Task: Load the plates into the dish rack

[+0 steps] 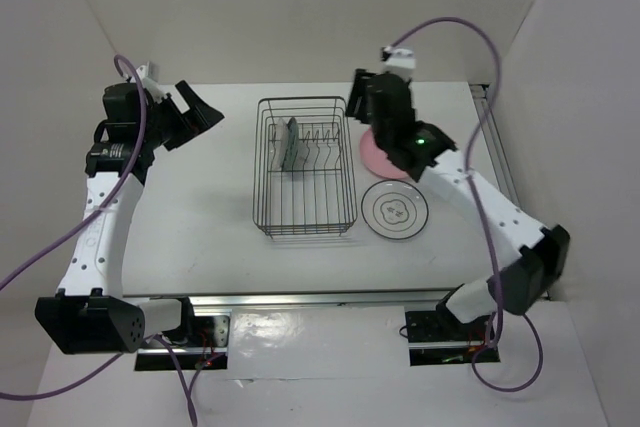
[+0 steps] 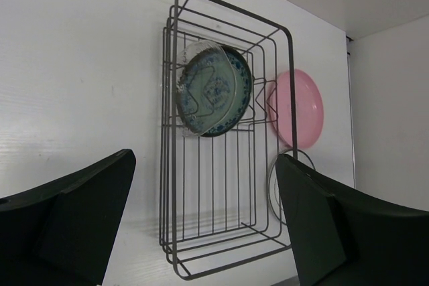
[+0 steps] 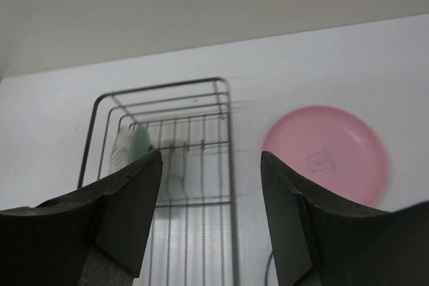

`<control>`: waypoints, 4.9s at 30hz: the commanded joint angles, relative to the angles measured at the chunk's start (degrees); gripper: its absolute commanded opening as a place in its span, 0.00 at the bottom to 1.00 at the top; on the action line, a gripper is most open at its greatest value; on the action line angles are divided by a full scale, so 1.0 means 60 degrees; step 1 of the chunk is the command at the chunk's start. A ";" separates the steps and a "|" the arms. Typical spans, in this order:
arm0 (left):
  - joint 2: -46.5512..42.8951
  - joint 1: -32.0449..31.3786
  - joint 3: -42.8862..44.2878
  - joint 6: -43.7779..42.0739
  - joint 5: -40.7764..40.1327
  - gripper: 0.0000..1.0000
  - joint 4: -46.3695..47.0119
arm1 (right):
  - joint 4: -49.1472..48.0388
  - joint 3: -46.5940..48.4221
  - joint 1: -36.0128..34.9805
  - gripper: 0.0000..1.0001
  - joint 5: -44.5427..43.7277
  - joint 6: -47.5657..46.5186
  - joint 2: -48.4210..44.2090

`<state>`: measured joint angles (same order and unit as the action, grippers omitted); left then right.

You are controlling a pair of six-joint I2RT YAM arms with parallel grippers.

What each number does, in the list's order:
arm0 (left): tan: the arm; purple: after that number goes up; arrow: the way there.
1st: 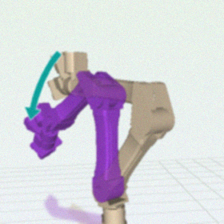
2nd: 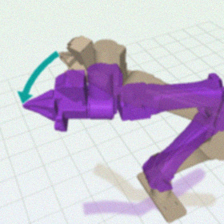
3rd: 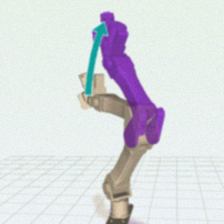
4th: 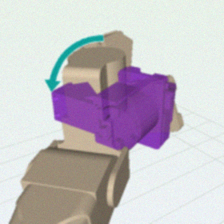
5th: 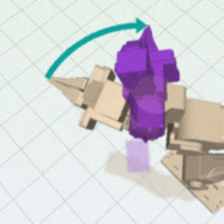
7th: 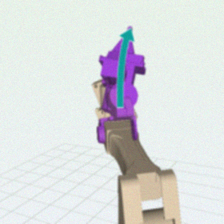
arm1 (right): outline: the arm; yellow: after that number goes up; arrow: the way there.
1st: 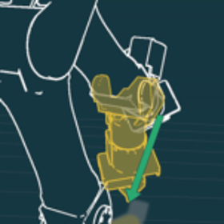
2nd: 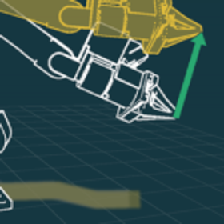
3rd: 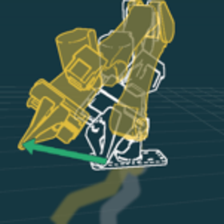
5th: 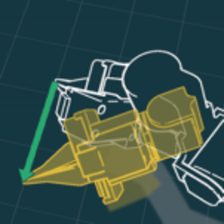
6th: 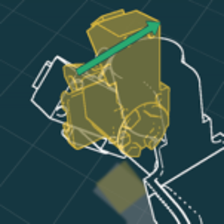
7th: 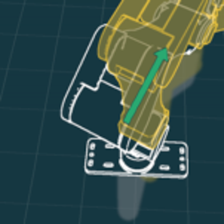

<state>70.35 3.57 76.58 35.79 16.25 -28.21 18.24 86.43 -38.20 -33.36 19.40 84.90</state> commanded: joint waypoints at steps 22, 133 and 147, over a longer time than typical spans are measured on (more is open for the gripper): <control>0.1589 0.1630 0.1153 -0.0076 0.1275 1.00 -0.0060 | -0.2291 -0.5762 0.7347 0.89 0.7084 0.0986 -0.1042; 0.1752 0.2158 0.0069 0.0173 0.3107 1.00 0.1112 | 0.0943 -0.8166 0.6515 0.00 0.3952 0.1996 -0.6504; 0.1664 0.2158 -0.0018 0.0173 0.2815 1.00 0.1112 | 0.1062 -0.5504 0.5386 0.00 0.1007 0.1704 -0.5935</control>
<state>80.82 16.27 74.98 37.69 33.26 -22.33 27.73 45.21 -4.08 -21.17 30.74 47.92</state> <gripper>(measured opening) 1.000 0.102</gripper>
